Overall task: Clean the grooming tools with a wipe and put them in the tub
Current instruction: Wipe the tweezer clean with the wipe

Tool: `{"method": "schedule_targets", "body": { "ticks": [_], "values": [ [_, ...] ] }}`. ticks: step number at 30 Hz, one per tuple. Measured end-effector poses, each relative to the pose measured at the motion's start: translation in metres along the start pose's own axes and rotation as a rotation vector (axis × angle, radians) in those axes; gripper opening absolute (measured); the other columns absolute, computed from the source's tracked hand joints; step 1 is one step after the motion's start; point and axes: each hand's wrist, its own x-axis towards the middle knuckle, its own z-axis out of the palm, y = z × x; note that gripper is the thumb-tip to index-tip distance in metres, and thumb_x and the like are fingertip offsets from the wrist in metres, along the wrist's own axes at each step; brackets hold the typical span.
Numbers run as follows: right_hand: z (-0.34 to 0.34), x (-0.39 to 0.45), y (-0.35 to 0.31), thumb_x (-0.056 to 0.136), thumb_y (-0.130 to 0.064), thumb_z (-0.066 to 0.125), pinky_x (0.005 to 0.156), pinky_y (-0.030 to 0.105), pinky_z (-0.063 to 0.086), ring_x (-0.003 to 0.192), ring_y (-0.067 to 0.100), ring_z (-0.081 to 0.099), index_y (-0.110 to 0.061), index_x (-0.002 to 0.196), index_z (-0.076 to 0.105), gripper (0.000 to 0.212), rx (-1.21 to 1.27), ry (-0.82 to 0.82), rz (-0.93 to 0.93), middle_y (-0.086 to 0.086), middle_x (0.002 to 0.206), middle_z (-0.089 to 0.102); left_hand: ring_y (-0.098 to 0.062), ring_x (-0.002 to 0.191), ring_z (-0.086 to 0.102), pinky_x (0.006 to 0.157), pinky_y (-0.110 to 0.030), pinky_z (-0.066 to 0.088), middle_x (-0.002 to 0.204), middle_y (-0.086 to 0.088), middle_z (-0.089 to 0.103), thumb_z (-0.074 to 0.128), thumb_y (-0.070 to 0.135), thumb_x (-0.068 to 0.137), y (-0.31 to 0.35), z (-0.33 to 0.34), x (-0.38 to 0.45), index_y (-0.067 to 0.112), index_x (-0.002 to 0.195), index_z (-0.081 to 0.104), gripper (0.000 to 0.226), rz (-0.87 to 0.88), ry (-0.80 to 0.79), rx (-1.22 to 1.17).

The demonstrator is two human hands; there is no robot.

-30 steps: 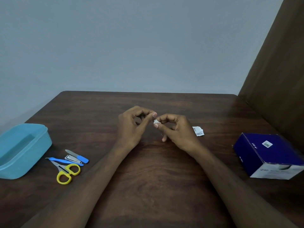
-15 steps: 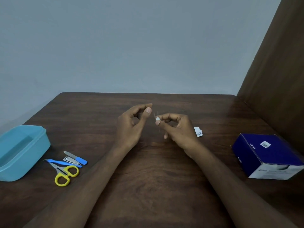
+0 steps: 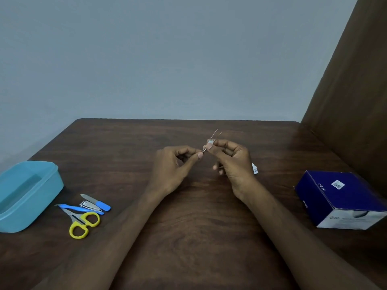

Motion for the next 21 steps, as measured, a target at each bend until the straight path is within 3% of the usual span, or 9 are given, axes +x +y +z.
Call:
{"method": "schedule_targets", "body": {
  "ticks": [2, 6, 11, 16, 21],
  "values": [
    [0.0002, 0.0001, -0.0011, 0.090, -0.021, 0.084, 0.044, 0.019, 0.036, 0.047, 0.007, 0.054, -0.014, 0.105, 0.080, 0.018, 0.031, 0.006, 0.019, 0.005, 0.100, 0.083, -0.008, 0.072, 0.075, 0.065, -0.023, 0.055, 0.081, 0.017, 0.080, 0.081, 0.029, 0.097, -0.0003, 0.0002, 0.0008, 0.025, 0.089, 0.086, 0.011, 0.009, 0.016, 0.025],
    [0.0002, 0.0008, -0.0064, 0.089, -0.021, 0.083, 0.046, 0.018, 0.033, 0.048, 0.004, 0.053, -0.018, 0.102, 0.081, 0.013, 0.131, 0.036, 0.082, 0.002, 0.106, 0.082, 0.003, 0.071, 0.070, 0.065, -0.007, 0.044, 0.078, 0.022, 0.078, 0.080, 0.027, 0.098, 0.0013, 0.0008, 0.0001, 0.024, 0.086, 0.085, 0.013, 0.040, -0.033, 0.089],
    [-0.0017, -0.0010, -0.0091, 0.092, -0.022, 0.082, 0.047, 0.017, 0.034, 0.051, 0.001, 0.055, -0.020, 0.107, 0.082, 0.016, 0.187, 0.056, 0.116, -0.010, 0.104, 0.081, -0.003, 0.077, 0.074, 0.073, -0.024, 0.057, 0.082, 0.021, 0.080, 0.080, 0.030, 0.098, -0.0010, 0.0008, 0.0007, 0.026, 0.089, 0.085, 0.011, 0.054, -0.052, 0.100],
    [-0.0012, 0.0003, -0.0089, 0.092, -0.019, 0.081, 0.046, 0.017, 0.033, 0.048, 0.002, 0.052, -0.022, 0.106, 0.081, 0.015, 0.175, 0.065, 0.108, -0.011, 0.096, 0.079, -0.011, 0.071, 0.074, 0.071, -0.036, 0.057, 0.081, 0.021, 0.079, 0.078, 0.034, 0.098, -0.0008, 0.0010, 0.0007, 0.029, 0.087, 0.084, 0.013, 0.053, -0.063, 0.121],
    [-0.0014, 0.0026, -0.0102, 0.091, -0.013, 0.082, 0.042, 0.018, 0.030, 0.044, 0.004, 0.049, -0.021, 0.107, 0.075, 0.020, 0.221, 0.110, 0.074, -0.011, 0.097, 0.080, -0.009, 0.073, 0.074, 0.068, -0.028, 0.057, 0.081, 0.022, 0.079, 0.078, 0.033, 0.099, 0.0002, 0.0006, 0.0005, 0.029, 0.087, 0.084, 0.013, 0.056, -0.055, 0.123]
  ]
}}
